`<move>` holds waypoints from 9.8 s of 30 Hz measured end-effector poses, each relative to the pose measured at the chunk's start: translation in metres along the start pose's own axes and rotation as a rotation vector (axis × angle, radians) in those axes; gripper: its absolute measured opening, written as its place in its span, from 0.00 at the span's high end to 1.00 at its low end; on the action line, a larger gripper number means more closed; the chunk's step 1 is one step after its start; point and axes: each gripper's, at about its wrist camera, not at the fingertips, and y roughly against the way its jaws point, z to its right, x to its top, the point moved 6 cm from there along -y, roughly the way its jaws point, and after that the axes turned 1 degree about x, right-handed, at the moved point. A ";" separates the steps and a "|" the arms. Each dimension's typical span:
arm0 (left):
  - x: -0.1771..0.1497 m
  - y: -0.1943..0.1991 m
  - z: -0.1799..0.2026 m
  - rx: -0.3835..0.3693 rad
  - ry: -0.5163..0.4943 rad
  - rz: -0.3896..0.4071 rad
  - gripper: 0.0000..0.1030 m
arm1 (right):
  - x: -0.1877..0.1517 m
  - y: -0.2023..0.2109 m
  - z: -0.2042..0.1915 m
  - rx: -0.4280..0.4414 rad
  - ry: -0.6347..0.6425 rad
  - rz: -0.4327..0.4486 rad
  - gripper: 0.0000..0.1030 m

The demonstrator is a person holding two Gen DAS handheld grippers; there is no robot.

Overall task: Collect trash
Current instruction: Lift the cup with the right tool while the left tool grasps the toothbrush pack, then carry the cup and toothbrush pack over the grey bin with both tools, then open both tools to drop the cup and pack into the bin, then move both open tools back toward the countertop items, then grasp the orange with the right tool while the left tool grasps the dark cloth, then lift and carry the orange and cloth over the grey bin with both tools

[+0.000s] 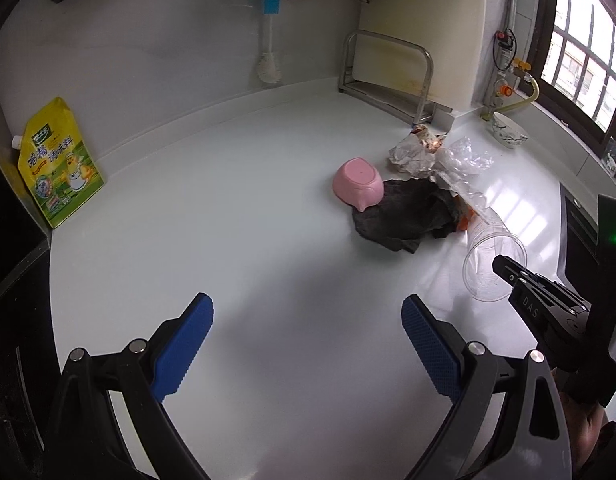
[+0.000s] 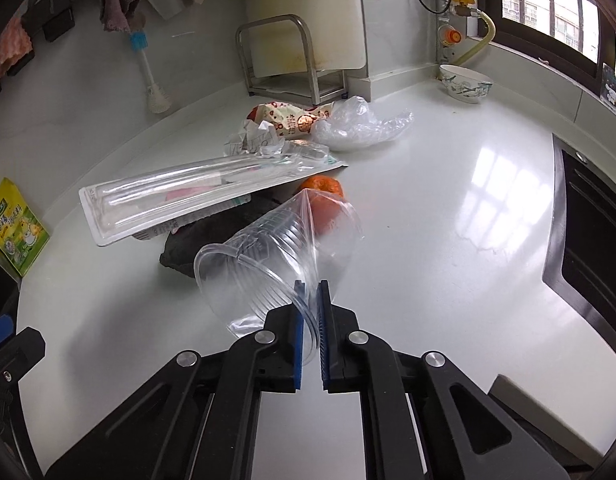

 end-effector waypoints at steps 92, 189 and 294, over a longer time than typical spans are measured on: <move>-0.035 0.083 0.157 -0.036 -0.195 -0.039 0.51 | -0.048 0.164 0.131 0.169 -0.027 0.014 0.94; 0.038 -0.050 0.045 0.069 0.098 0.069 0.06 | 0.042 -0.017 0.044 0.173 0.067 -0.051 0.33; 0.049 0.041 0.032 0.035 0.096 0.125 0.81 | 0.008 0.109 0.064 0.264 -0.017 -0.018 0.71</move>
